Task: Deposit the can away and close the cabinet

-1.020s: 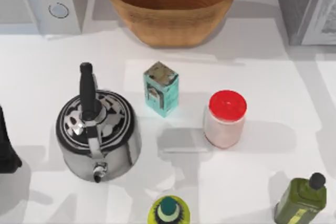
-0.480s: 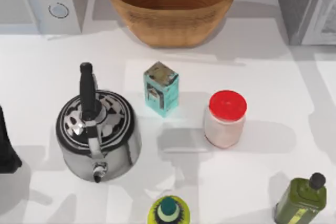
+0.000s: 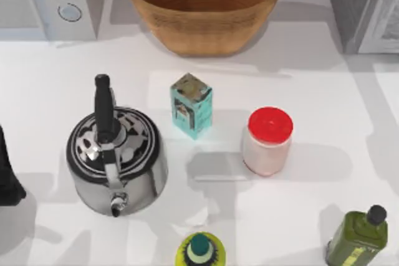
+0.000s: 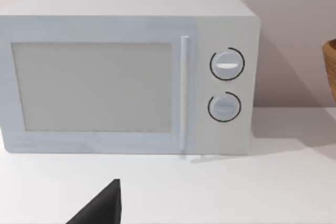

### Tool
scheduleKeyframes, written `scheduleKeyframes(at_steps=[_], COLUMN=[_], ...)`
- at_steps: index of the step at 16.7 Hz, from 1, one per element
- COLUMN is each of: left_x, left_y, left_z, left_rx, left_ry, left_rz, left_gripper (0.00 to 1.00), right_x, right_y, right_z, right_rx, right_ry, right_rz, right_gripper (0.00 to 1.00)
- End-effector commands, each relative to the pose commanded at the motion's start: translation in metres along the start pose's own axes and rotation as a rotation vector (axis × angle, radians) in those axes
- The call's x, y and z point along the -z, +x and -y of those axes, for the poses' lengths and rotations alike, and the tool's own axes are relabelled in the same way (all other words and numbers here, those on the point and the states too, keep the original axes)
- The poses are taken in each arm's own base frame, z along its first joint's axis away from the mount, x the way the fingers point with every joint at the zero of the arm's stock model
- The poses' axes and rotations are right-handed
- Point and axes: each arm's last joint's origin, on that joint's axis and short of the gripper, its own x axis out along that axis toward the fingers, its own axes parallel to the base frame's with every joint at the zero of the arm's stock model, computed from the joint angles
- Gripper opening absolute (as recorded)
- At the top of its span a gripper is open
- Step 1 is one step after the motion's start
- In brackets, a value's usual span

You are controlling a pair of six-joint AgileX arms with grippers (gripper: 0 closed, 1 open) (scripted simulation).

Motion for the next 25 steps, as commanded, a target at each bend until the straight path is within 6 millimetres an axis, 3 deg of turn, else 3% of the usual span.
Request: scheduleKeyframes(at_steps=[9, 20, 25], left_x=[0.0, 0.0, 0.0], left_y=[0.0, 0.0, 0.0], left_z=[0.0, 0.0, 0.0], left_rx=[0.0, 0.0, 0.0], left_ry=[0.0, 0.0, 0.0], left_rz=[0.0, 0.0, 0.0], left_gripper=[1.0, 1.0, 1.0], right_x=[0.0, 0.0, -0.006], right_y=[0.0, -0.001, -0.028], right_z=[0.0, -0.001, 0.005], right_rx=[0.0, -0.002, -0.005], right_ry=[0.0, 0.002, 0.025], right_rz=[0.0, -0.002, -0.039], right_gripper=[0.98, 1.0, 1.0])
